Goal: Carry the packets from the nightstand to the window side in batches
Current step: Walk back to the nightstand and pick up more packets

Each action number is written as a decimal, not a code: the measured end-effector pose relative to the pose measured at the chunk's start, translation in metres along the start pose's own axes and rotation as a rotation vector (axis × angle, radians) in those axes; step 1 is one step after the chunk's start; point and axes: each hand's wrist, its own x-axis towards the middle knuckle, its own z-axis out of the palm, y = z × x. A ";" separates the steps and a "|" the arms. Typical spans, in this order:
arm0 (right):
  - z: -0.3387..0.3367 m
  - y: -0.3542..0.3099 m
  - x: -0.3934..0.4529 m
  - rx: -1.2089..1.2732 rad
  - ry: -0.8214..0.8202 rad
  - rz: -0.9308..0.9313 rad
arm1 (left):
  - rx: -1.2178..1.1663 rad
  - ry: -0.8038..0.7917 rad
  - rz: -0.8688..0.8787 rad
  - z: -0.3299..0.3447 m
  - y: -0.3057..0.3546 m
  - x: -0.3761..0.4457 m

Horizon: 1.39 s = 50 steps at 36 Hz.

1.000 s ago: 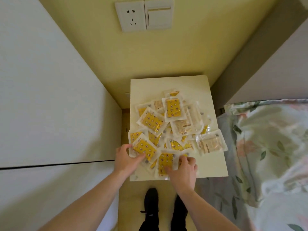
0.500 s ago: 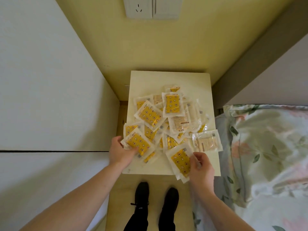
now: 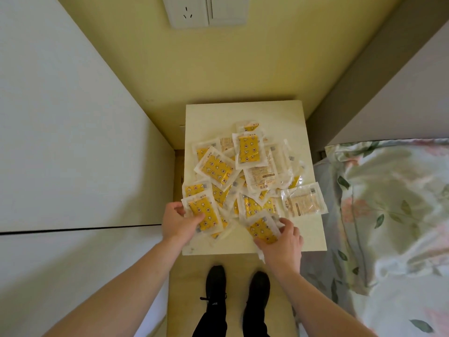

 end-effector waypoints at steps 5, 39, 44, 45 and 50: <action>-0.004 0.002 0.002 0.022 -0.011 -0.002 | 0.027 0.007 0.004 0.000 0.002 -0.002; -0.075 -0.016 -0.009 0.536 -0.271 0.127 | 0.047 0.028 -0.029 -0.019 0.031 0.020; -0.078 -0.016 -0.010 0.461 -0.251 0.064 | 0.203 -0.010 0.008 -0.003 0.025 0.031; -0.079 -0.016 -0.010 0.445 -0.244 0.058 | 0.214 -0.001 0.016 0.000 0.025 0.030; -0.081 -0.013 -0.008 0.379 -0.221 0.042 | 0.186 0.112 -0.021 0.008 0.027 0.030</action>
